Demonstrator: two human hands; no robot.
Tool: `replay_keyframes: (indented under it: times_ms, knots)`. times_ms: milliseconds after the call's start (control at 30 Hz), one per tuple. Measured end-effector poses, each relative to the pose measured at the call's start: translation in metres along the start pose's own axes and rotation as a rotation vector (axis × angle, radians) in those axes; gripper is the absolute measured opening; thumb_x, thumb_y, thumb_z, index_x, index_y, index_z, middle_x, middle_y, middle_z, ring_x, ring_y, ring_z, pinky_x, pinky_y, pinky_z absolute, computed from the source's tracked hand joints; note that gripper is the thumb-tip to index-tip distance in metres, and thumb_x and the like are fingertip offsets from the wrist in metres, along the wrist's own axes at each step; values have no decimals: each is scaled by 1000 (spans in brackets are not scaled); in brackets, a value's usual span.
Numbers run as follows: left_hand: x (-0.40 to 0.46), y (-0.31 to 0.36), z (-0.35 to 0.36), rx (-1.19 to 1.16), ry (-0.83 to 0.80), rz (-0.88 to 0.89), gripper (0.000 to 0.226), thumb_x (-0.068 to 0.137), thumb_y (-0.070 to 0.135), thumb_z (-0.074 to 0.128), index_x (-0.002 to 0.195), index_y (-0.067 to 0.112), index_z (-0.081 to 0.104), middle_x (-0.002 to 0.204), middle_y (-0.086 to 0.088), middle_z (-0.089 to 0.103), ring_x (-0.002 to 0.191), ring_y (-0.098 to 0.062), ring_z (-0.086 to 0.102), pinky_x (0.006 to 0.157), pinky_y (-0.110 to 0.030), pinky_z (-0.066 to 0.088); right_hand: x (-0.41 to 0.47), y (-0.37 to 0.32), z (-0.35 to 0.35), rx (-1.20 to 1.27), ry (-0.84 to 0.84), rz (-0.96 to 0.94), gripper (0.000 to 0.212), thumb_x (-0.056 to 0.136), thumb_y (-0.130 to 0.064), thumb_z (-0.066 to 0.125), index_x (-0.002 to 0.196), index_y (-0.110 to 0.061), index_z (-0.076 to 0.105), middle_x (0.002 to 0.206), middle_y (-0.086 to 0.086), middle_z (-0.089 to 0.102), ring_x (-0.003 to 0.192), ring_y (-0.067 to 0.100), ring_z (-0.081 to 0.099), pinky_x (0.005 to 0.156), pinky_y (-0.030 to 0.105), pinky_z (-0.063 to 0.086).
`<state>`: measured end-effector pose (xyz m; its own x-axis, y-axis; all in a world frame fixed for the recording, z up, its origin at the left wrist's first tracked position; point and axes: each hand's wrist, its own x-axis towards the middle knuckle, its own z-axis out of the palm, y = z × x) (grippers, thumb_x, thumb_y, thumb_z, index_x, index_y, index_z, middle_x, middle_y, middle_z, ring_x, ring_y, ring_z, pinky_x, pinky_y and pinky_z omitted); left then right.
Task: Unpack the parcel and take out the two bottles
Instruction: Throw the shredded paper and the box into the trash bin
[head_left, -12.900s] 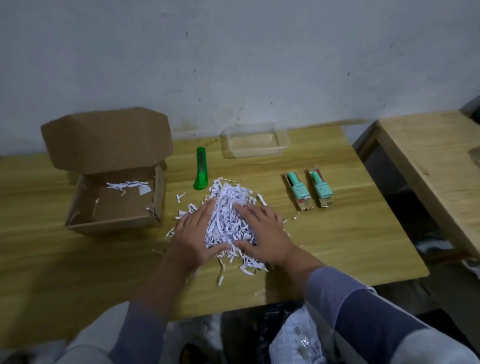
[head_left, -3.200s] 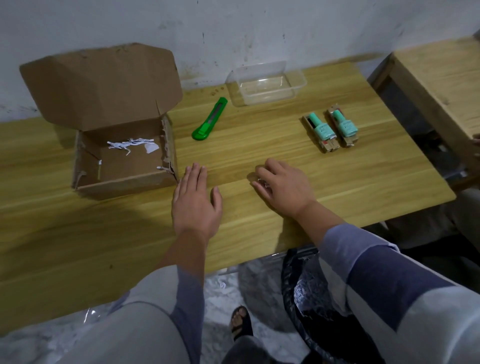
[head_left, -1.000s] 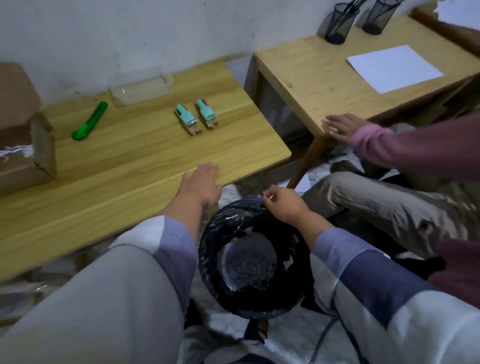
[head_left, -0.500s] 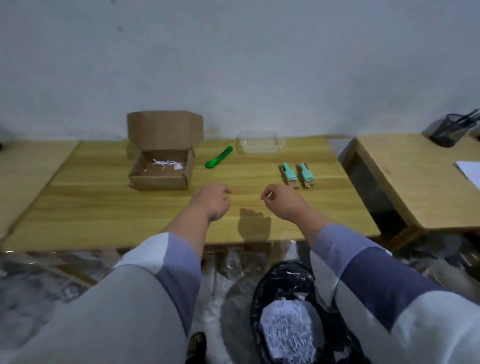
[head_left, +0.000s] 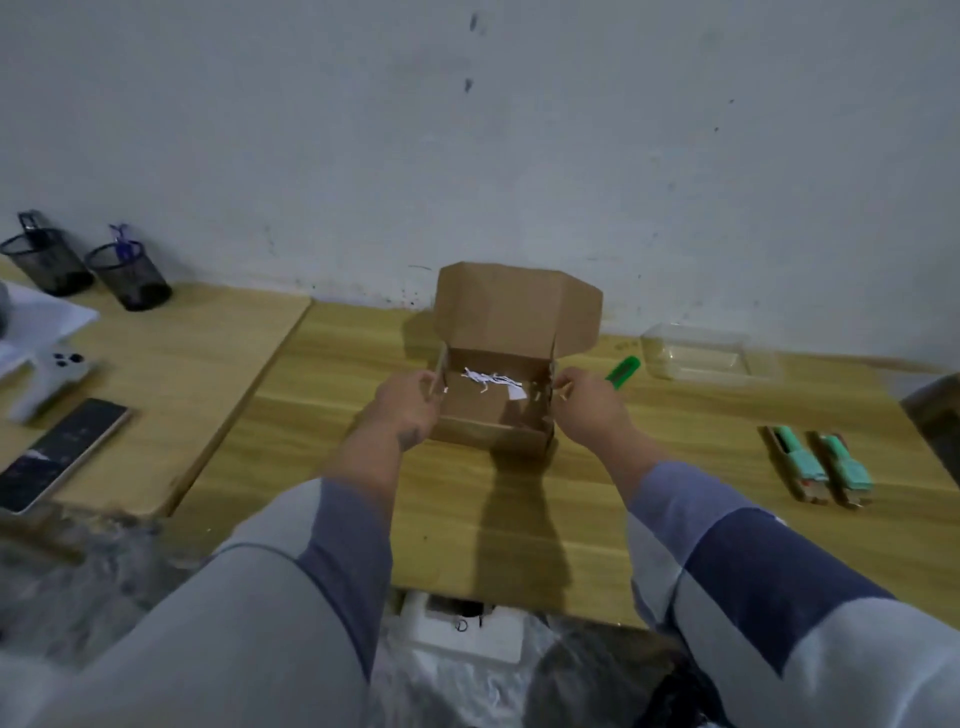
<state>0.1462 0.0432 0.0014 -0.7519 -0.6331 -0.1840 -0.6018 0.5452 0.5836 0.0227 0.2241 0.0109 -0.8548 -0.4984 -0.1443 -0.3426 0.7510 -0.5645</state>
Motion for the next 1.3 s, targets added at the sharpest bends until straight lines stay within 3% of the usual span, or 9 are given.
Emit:
replay_keyframes:
  times_ms: [200,400,533,600,700,800,1000,1200,1300]
  knots:
    - [38,-18,23,-72,-93,-93,49,98,31,44,143,13,38,142,-17,48,128,-34,47,105,-36,38,34,7,34,19,23,99,43,92,-18,49,134,-11,41,111,23,64,105,39,59,80,39,47]
    - [47,-16,35,64,-104,-150,45,103,31,32,116,0,61,122,-24,61,114,-39,54,89,-35,42,43,9,54,14,63,119,49,87,-7,48,135,-14,45,108,21,68,103,40,61,83,42,49]
    - [48,-8,36,32,-50,-230,42,102,28,34,119,-3,58,126,-25,58,118,-40,52,92,-36,42,44,9,57,27,94,107,50,86,-4,48,134,-15,47,110,21,67,102,40,61,84,42,50]
    - [47,-7,37,-56,-22,-251,39,101,25,38,131,3,51,132,-21,56,121,-37,51,93,-33,40,45,10,57,33,95,95,51,85,-4,48,135,-16,47,112,20,67,103,40,61,85,42,50]
    - [40,-3,33,-204,1,-212,51,100,19,41,149,27,29,142,-12,49,125,-32,49,91,-25,37,45,13,55,56,93,106,53,86,-5,48,138,-18,45,114,18,67,104,39,61,85,41,51]
    - [32,-1,34,-288,-3,-141,52,101,15,39,147,37,28,143,-6,50,118,-24,53,85,-22,35,43,16,47,89,108,121,53,88,-5,49,138,-20,46,118,14,67,106,35,61,87,38,51]
    - [4,27,39,-298,4,-63,52,100,12,43,147,29,32,146,-7,46,129,-25,48,97,-23,37,24,37,10,141,150,114,51,88,-7,52,136,-24,49,124,10,64,111,30,60,87,32,48]
    - [-59,73,72,-358,48,-6,50,99,8,43,146,25,37,139,-11,53,123,-29,53,87,-18,39,-39,89,-37,180,220,70,49,88,-6,53,134,-19,52,122,13,64,112,30,59,87,30,47]
    - [-106,96,100,-305,72,32,51,97,12,47,145,25,38,140,-8,53,125,-26,53,95,-24,39,-82,128,-60,154,232,70,48,88,-8,53,134,-21,52,121,13,65,109,30,60,83,29,46]
